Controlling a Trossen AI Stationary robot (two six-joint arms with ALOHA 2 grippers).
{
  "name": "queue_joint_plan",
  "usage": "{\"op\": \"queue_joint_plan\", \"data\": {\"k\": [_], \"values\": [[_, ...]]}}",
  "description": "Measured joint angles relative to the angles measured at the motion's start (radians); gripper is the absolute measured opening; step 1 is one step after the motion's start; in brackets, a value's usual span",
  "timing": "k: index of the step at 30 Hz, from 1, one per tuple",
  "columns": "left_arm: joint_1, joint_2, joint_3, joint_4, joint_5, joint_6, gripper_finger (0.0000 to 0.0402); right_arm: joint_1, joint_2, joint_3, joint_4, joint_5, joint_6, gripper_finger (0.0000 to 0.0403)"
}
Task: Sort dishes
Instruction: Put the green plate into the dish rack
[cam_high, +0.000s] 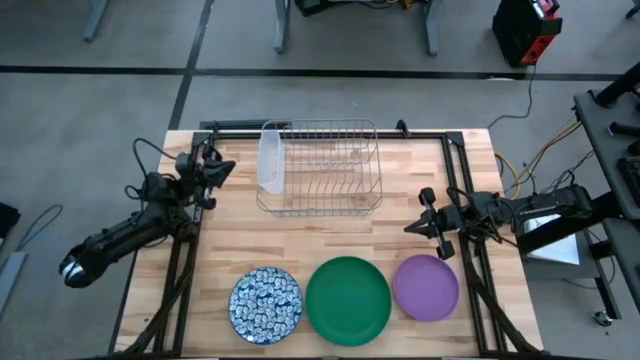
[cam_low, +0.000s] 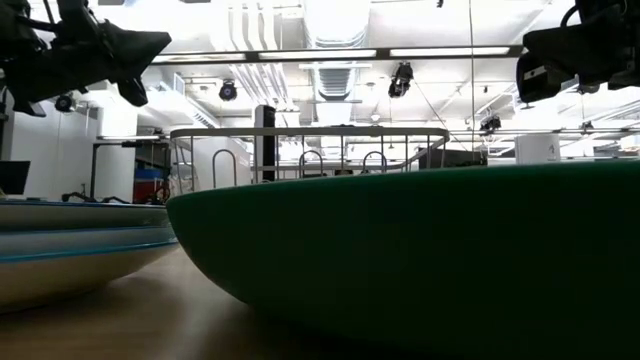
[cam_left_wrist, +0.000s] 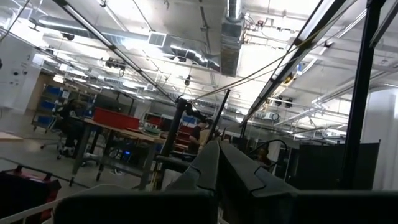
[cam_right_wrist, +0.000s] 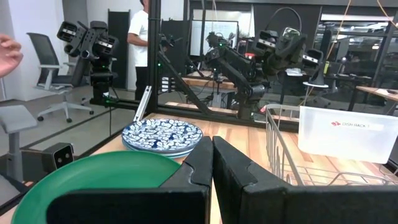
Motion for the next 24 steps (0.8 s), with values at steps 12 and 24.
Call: {"op": "queue_joint_plan", "data": {"k": [12,24], "values": [[0.000,0.025,0.000,0.000,0.000,0.000,0.0000,0.000,0.000,0.000,0.004,0.000,0.000,0.0000],[0.000,0.051,0.000,0.000,0.000,0.000,0.0000,0.000,-0.001,0.014,0.043,0.051,0.143,0.0000]]}}
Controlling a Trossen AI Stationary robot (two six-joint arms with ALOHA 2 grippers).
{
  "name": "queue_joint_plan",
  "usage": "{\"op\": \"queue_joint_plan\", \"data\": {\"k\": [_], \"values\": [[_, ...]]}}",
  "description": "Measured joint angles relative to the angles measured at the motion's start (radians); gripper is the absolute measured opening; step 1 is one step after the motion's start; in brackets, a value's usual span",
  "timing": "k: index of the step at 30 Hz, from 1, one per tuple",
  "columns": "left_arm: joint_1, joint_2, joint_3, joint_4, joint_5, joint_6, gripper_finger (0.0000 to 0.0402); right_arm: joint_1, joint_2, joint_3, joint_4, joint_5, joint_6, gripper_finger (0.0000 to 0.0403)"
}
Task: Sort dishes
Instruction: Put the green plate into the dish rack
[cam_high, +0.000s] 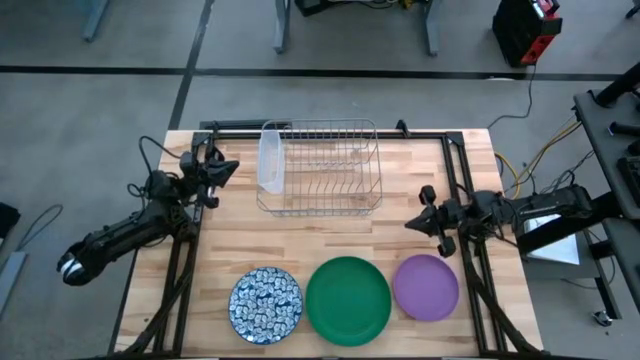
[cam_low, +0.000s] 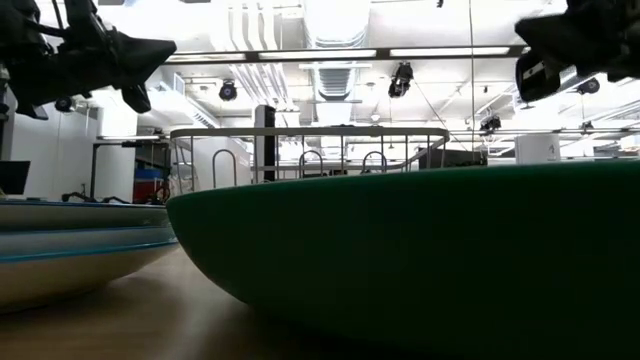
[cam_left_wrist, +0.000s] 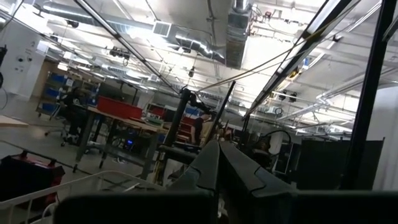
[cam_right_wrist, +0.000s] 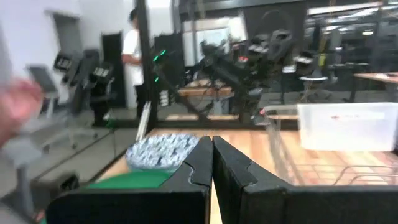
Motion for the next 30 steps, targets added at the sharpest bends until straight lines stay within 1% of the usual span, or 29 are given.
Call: {"op": "queue_joint_plan", "data": {"k": [4,8,12,13,16,17,20,21,24,27,30], "values": [[0.000,0.010,0.000,0.000,0.000,0.003,0.0000,0.003,0.030,0.059,-0.041,0.000,-0.029,0.0000],[0.000,0.022,0.000,-0.001,0.000,0.086,0.0000,0.003,0.088,0.139,-0.052,0.000,-0.090,0.0000],[0.000,0.033,0.000,0.001,-0.006,0.090,0.0000,0.003,0.153,0.217,-0.115,0.001,-0.108,0.0000],[0.000,0.034,0.000,0.002,-0.018,0.080,0.0000,0.003,0.171,0.236,-0.135,0.001,-0.108,0.0000],[0.000,0.033,0.000,0.005,-0.031,-0.034,0.0000,0.003,0.227,0.273,-0.181,0.001,-0.114,0.0000],[0.000,0.032,0.000,0.005,-0.009,-0.043,0.0000,0.003,0.245,0.281,-0.187,0.001,-0.122,0.0000],[-0.012,0.031,0.000,0.016,0.130,-0.031,0.0000,0.003,0.300,0.296,-0.202,0.001,-0.148,0.0000],[-0.020,0.029,0.000,0.030,0.147,-0.039,0.0000,0.003,0.318,0.301,-0.202,0.001,-0.154,0.0000],[-0.067,0.026,0.000,0.095,0.130,-0.067,0.0000,0.002,0.370,0.317,-0.197,0.002,-0.159,0.0000],[-0.151,0.028,0.000,0.186,0.086,-0.074,0.0000,0.002,0.420,0.323,-0.197,0.002,-0.175,0.0000],[-0.263,0.034,0.000,0.261,0.045,-0.002,0.0000,0.002,0.471,0.323,-0.189,0.002,-0.195,0.0000]]}}
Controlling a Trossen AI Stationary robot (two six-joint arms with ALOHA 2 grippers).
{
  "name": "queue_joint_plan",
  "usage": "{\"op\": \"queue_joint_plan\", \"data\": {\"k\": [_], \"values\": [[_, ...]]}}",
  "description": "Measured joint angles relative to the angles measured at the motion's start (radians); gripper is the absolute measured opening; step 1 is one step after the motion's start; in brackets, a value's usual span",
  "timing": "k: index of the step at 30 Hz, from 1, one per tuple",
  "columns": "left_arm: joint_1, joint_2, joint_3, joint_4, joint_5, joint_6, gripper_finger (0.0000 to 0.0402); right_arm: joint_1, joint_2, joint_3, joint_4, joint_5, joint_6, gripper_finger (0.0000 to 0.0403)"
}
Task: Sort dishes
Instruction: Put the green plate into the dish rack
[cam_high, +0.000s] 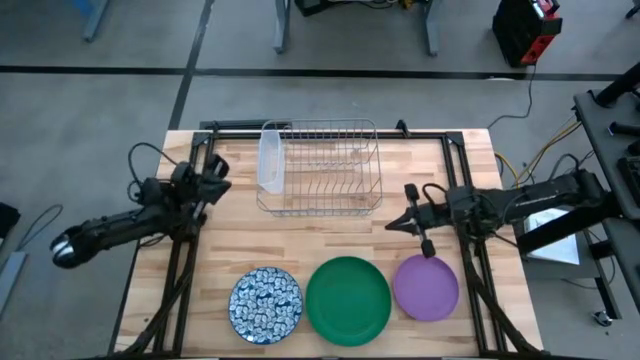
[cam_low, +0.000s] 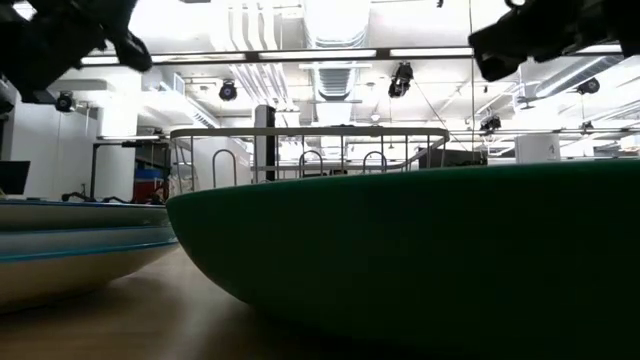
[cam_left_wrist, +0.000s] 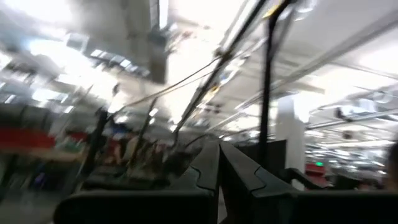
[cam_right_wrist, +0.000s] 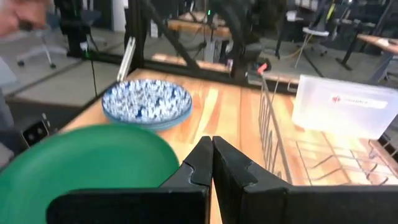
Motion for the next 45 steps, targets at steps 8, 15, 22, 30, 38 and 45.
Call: {"op": "queue_joint_plan", "data": {"k": [8,15,22,30,38,45], "values": [[-0.195,0.003,0.000,0.047,-0.182,0.203,0.0000,0.000,0.128,-0.017,0.126,0.000,-0.006,0.0000],[-0.203,0.018,0.000,0.047,-0.194,0.170,0.0000,0.000,0.183,-0.012,0.180,0.000,-0.023,0.0000],[-0.203,0.058,0.000,0.046,-0.193,0.144,0.0000,0.000,0.183,-0.004,0.181,0.003,-0.001,0.0000],[-0.202,0.098,0.000,0.046,-0.192,0.118,0.0000,0.000,0.182,0.004,0.181,0.052,-0.002,0.0000],[-0.202,0.140,0.000,0.043,-0.199,0.118,0.0000,0.000,0.190,0.004,0.178,0.052,-0.030,0.0000],[-0.203,0.154,0.000,0.052,-0.348,-0.038,0.0000,0.000,0.201,0.004,0.180,0.052,-0.076,0.0000]]}}
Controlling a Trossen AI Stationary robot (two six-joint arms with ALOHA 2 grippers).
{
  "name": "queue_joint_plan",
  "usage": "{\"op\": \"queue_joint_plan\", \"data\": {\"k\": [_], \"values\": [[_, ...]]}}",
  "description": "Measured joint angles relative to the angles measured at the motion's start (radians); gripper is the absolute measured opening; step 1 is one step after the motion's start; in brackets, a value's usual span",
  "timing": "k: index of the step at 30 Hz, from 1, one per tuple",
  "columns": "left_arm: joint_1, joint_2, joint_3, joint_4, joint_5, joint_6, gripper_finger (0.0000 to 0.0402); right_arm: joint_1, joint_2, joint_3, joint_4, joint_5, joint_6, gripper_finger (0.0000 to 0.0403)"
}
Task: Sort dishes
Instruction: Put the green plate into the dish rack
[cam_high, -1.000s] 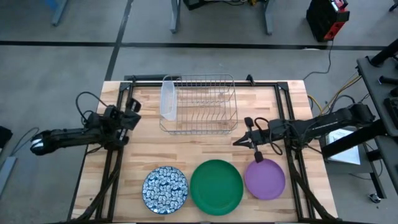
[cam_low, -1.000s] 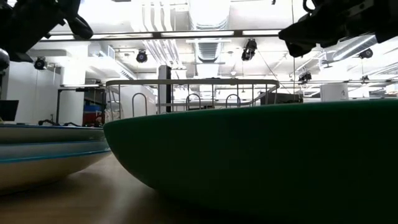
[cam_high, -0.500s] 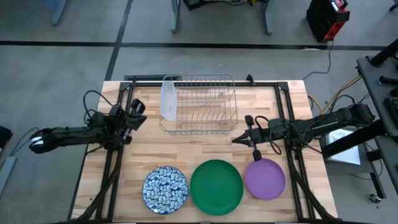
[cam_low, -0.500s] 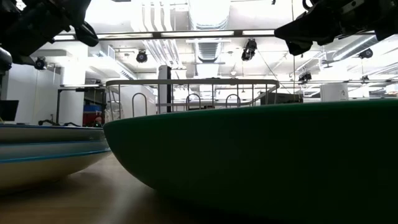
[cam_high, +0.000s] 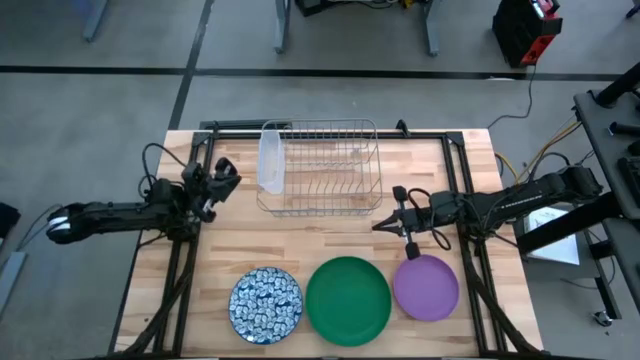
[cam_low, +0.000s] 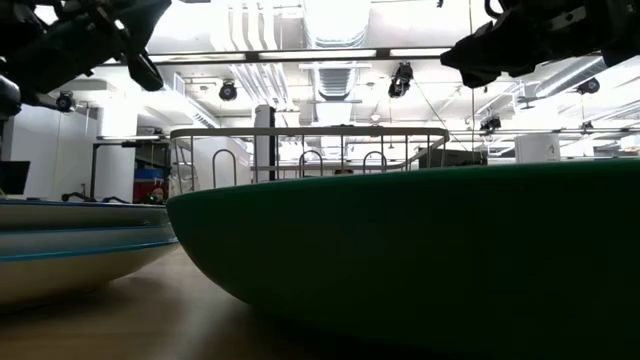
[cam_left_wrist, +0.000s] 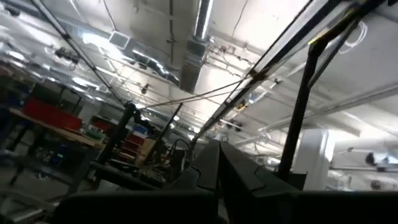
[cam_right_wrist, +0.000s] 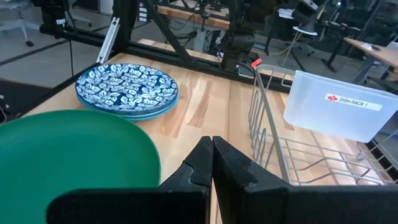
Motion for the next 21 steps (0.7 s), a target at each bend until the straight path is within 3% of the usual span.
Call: {"op": "queue_joint_plan", "data": {"k": [8,16,21], "values": [[0.000,0.031,0.000,0.002,-0.012,-0.016,0.0000,0.000,0.002,-0.002,-0.050,0.000,0.100,0.0000],[-0.002,0.080,0.000,0.044,-0.235,0.023,0.0000,0.000,-0.001,-0.018,-0.073,0.000,0.112,0.0000],[-0.002,0.106,0.000,0.044,-0.231,-0.053,0.0000,0.000,-0.011,-0.021,-0.093,0.000,0.128,0.0000]]}}
